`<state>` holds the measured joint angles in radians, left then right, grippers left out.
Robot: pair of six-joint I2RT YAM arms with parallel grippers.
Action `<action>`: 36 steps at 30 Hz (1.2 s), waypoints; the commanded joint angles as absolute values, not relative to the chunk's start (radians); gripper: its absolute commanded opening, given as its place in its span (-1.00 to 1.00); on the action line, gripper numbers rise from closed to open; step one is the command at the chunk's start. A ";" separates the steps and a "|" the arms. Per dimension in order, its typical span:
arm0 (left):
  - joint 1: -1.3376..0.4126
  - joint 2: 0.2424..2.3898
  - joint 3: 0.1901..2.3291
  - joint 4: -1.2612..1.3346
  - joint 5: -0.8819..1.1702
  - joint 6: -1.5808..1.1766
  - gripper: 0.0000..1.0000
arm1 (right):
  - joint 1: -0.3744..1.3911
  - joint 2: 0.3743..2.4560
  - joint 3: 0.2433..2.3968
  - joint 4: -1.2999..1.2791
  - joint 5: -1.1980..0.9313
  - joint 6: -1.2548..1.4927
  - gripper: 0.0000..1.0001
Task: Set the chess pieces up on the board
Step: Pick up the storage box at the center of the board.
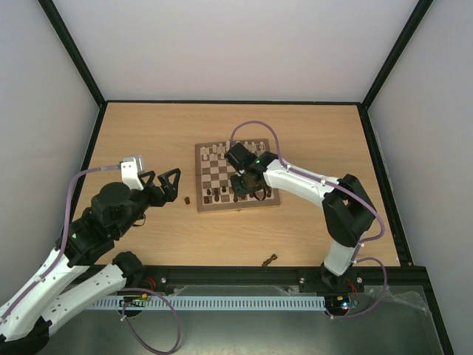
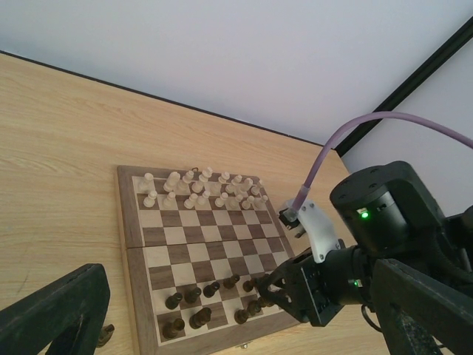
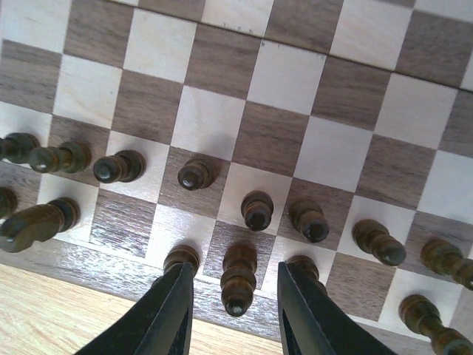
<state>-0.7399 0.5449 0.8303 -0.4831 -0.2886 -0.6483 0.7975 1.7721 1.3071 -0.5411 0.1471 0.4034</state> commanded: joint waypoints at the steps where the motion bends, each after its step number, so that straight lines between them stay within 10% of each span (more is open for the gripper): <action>1: -0.738 0.555 0.821 -0.457 -0.296 -0.656 0.99 | 0.791 1.719 1.337 -0.594 0.176 0.400 -0.34; 36: -0.738 0.582 0.808 -0.434 -0.304 -0.650 0.99 | 0.795 1.805 1.292 -0.595 0.128 0.390 -0.51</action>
<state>-0.7399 0.5770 0.8227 -0.4675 -0.2890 -0.6514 0.7959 1.7855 1.3117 -0.5621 0.1333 0.3927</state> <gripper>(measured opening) 0.994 0.246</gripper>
